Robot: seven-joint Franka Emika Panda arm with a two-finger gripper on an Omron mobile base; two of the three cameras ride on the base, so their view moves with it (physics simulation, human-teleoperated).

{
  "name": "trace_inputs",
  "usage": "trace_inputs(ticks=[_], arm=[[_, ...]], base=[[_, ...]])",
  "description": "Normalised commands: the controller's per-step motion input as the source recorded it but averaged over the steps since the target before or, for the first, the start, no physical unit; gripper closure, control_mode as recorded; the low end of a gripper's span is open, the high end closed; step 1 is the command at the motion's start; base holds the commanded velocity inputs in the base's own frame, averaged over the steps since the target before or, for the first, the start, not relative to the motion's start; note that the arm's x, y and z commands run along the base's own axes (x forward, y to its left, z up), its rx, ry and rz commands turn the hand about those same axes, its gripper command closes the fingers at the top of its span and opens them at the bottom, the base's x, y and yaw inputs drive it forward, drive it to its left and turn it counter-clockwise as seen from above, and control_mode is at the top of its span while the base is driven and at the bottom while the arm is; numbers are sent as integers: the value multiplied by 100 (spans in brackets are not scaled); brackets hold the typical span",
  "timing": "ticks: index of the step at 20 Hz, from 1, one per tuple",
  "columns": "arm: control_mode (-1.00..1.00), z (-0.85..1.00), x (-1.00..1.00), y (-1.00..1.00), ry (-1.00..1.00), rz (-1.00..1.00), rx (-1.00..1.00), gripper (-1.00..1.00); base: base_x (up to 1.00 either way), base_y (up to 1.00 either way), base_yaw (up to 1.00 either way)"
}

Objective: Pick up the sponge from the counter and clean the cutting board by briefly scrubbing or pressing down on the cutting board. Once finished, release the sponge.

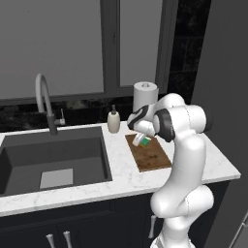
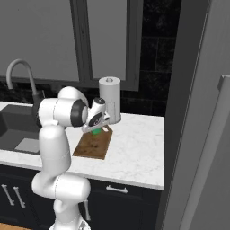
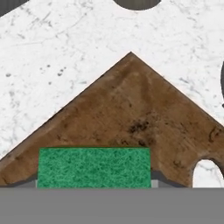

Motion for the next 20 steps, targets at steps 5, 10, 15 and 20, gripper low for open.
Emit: trace_inputs(ticks=[5,10,15,20], arm=[[-100,-48,-82,-18,-4,0,0,100],[-100,-36,-97,-36,-1,0,0,100],[-100,-32,-75,-31,0,0,0,100],[-100,-26,-69,-16,0,0,0,100]], base=[[0,0,0],[0,0,0],[0,0,0],[0,0,0]])
